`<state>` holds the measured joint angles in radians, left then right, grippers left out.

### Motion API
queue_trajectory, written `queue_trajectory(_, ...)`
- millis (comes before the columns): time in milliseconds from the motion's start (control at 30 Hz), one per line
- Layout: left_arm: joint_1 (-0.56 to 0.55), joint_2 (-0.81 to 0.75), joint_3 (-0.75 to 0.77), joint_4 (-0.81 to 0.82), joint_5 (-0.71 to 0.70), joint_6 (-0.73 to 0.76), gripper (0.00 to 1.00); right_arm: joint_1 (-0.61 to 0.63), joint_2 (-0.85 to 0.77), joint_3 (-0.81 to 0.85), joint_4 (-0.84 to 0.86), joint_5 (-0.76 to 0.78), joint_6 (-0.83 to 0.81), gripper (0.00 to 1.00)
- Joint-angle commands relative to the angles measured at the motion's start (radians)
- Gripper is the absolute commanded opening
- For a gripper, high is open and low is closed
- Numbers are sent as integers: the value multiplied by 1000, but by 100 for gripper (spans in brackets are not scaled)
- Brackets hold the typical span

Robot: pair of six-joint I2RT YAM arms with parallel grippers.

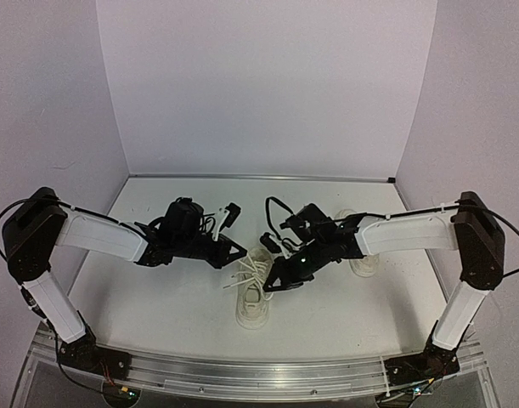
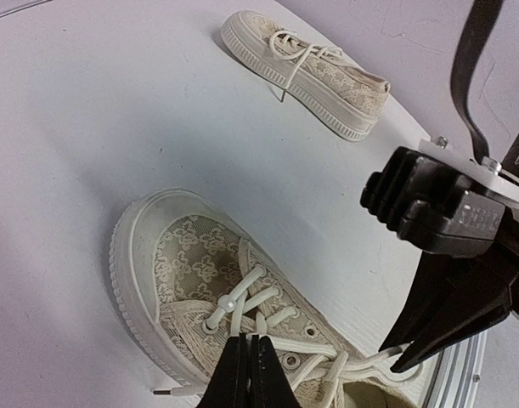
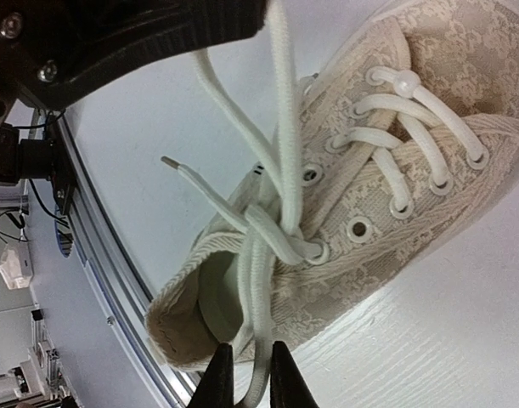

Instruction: Tie the shoes

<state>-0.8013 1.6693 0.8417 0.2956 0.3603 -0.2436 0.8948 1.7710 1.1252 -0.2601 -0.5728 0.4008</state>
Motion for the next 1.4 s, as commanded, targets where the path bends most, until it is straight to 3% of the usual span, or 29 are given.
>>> queue_trajectory(0, 4, -52, 0, 14, -48, 6, 0, 1, -19, -12, -58, 85, -37, 3)
queue_trajectory(600, 5, -63, -15, -6, -162, 7, 0, -48, -35, -43, -208, 191, -162, 0)
queue_trajectory(1367, 42, -131, -73, -52, -236, 17, 0, -126, -30, -88, -231, 192, -240, 0)
